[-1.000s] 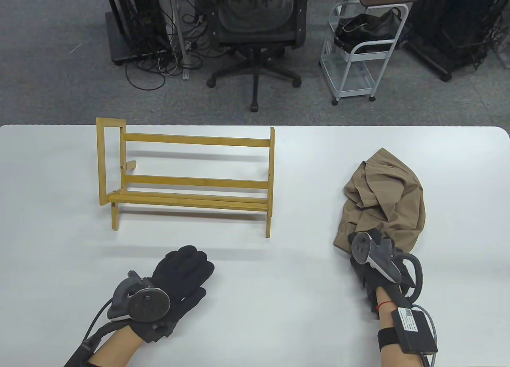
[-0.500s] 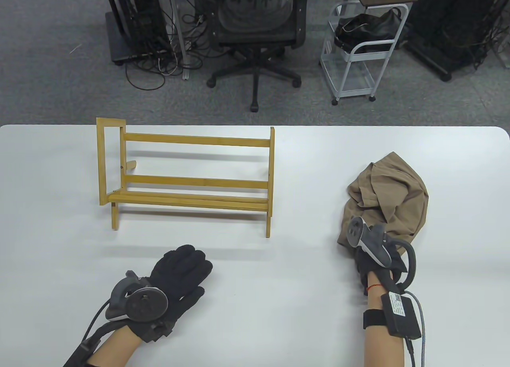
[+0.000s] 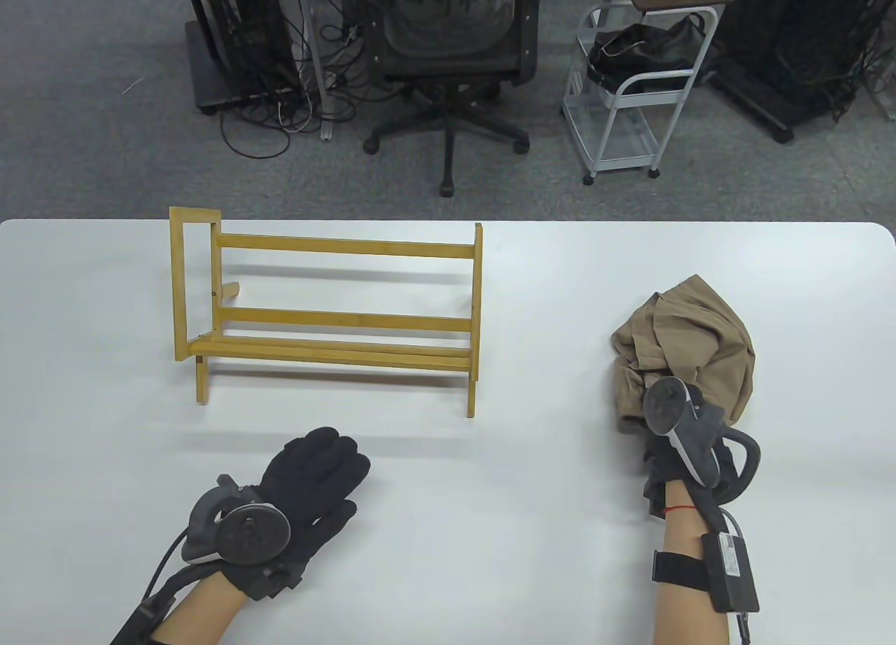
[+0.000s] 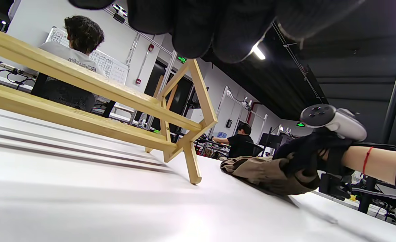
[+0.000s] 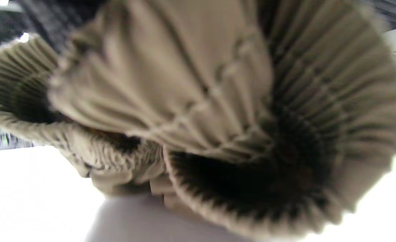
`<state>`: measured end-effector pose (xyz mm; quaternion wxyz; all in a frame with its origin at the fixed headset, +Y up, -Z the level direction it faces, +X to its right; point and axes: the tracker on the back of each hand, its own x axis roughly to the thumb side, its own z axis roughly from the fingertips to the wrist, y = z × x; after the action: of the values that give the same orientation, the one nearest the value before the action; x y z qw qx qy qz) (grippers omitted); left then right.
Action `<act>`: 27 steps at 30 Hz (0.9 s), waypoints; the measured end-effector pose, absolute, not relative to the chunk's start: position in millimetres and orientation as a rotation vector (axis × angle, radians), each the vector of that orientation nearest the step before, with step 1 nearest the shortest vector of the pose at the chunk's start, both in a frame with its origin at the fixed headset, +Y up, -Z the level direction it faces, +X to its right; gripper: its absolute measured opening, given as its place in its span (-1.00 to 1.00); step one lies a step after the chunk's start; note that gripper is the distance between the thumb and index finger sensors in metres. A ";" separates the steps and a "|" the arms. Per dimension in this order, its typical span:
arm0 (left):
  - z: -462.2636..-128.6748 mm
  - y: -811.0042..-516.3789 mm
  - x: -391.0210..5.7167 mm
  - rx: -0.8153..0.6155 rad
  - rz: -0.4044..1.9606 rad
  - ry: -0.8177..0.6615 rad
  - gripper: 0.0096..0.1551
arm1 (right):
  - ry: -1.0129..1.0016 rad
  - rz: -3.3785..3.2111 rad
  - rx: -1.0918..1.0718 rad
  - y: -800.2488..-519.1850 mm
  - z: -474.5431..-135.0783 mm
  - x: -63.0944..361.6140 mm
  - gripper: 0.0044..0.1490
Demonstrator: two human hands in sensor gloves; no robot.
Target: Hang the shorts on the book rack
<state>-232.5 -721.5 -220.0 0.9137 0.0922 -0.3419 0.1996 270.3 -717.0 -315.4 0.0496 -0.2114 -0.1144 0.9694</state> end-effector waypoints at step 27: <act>-221.0 -719.3 -235.2 0.205 0.428 -0.689 -0.33 | -1.006 2.360 -0.549 -565.9 -240.2 281.6 -0.56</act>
<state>-235.2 -719.3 -221.0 0.9138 0.0994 -0.3347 0.2077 281.6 -565.9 -240.2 0.2562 -0.2024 -0.3707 0.8695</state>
